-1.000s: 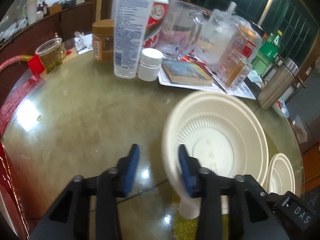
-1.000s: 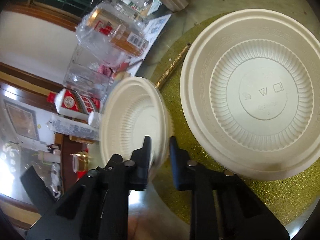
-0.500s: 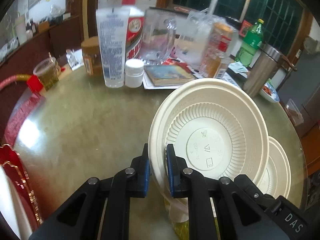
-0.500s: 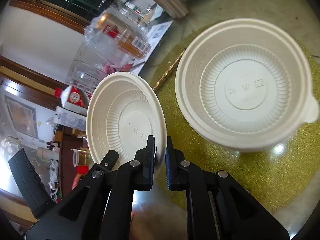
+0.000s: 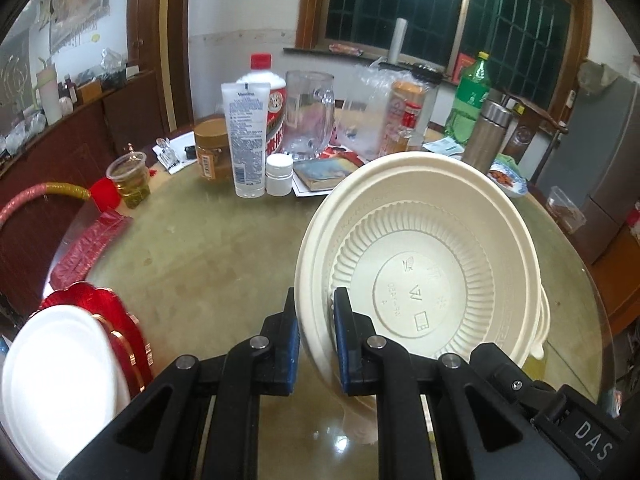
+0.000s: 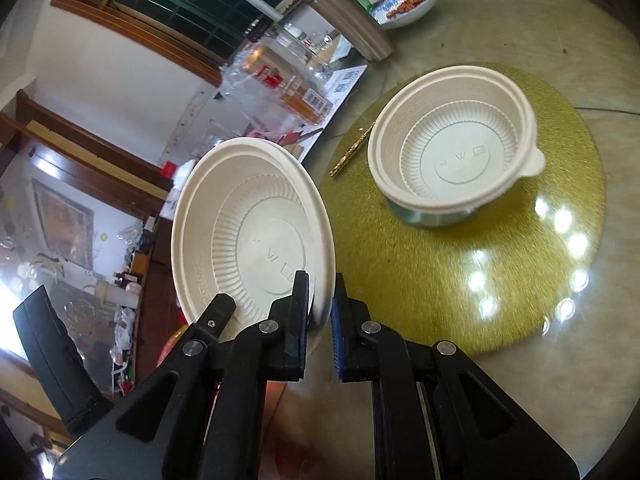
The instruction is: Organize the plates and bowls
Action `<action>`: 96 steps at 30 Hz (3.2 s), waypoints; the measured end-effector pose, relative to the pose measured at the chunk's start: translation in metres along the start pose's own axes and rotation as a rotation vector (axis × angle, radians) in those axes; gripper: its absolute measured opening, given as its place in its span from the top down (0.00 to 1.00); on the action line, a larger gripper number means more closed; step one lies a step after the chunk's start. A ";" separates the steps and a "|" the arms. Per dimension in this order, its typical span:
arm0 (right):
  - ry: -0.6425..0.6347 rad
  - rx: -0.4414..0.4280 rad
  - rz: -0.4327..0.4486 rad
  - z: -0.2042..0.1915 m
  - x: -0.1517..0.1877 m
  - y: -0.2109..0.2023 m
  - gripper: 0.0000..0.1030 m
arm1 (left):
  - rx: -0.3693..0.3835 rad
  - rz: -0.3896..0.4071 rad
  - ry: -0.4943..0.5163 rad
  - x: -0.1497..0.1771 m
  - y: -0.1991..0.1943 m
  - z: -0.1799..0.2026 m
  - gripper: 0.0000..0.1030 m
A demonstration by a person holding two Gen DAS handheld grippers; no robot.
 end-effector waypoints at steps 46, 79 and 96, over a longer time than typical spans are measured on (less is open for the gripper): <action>-0.205 -0.130 -0.072 -0.106 0.106 -0.007 0.90 | 0.002 0.113 -0.057 0.014 -0.060 -0.131 0.84; -0.176 -0.112 -0.022 -0.071 0.119 -0.039 0.90 | 0.043 0.102 0.057 0.047 -0.066 -0.108 0.82; -0.176 -0.090 -0.042 -0.064 0.118 -0.030 0.90 | 0.046 0.072 0.070 0.052 -0.055 -0.101 0.82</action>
Point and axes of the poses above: each gripper's, at about its wrist camera, not at the fingertips, and y roughly the way its jaws point, z to its right, x to its underside, the point moved 10 cm from there along y, roughly the way its jaws point, and after that the axes turned 13 degrees about -x, right-handed, at the moved point
